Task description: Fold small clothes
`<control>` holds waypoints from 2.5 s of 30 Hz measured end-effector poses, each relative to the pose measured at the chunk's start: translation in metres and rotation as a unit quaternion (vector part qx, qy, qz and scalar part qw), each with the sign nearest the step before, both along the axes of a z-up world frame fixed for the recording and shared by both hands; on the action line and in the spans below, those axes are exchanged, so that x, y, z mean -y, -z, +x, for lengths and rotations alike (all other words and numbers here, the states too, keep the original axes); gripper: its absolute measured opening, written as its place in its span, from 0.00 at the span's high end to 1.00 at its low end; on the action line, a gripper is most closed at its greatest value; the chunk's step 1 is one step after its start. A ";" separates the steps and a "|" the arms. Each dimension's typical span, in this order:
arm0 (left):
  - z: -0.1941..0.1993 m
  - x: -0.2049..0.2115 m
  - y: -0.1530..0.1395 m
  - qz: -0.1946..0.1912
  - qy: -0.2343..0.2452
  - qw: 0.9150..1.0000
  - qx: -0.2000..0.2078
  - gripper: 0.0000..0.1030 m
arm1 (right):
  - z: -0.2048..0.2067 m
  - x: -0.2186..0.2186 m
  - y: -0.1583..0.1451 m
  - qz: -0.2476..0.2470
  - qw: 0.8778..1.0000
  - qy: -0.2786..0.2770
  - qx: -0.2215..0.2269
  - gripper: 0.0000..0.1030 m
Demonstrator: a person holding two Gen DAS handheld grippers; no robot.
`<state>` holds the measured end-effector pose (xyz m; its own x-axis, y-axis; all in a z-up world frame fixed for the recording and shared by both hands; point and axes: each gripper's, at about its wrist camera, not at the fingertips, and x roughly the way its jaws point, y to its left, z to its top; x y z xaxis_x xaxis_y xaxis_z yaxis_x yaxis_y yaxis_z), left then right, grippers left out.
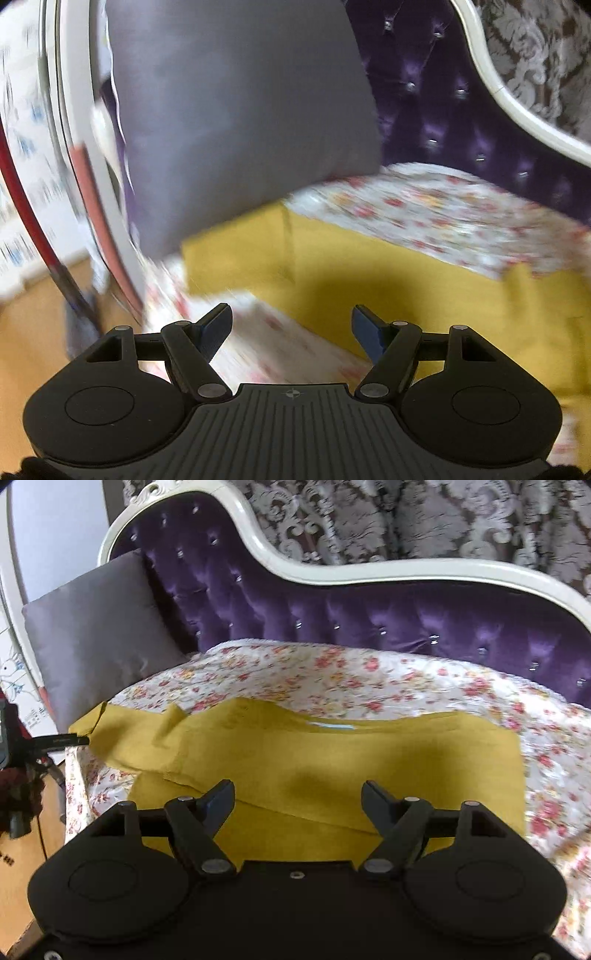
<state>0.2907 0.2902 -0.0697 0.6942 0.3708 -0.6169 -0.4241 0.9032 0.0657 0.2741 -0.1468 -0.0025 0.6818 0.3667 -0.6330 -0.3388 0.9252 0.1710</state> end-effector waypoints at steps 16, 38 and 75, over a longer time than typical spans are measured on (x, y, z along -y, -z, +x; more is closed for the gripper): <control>0.044 -0.007 0.018 0.155 0.106 0.980 -0.058 0.57 | 0.016 -0.015 0.023 0.012 0.999 -0.014 -0.042 0.25; 0.039 0.066 -0.166 -0.188 0.253 0.949 0.011 0.96 | -0.011 0.038 0.018 0.113 0.993 0.011 -0.018 0.25; -0.045 0.223 0.002 -0.129 0.285 0.947 -0.067 0.77 | 0.054 0.086 0.080 0.137 0.981 0.110 -0.079 0.48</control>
<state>0.2460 0.0676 -0.0716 0.6456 -0.2164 -0.7324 0.1342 0.9762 -0.1702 0.3282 -0.2327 -0.0823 0.6656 0.3920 -0.6351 -0.0852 0.8853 0.4572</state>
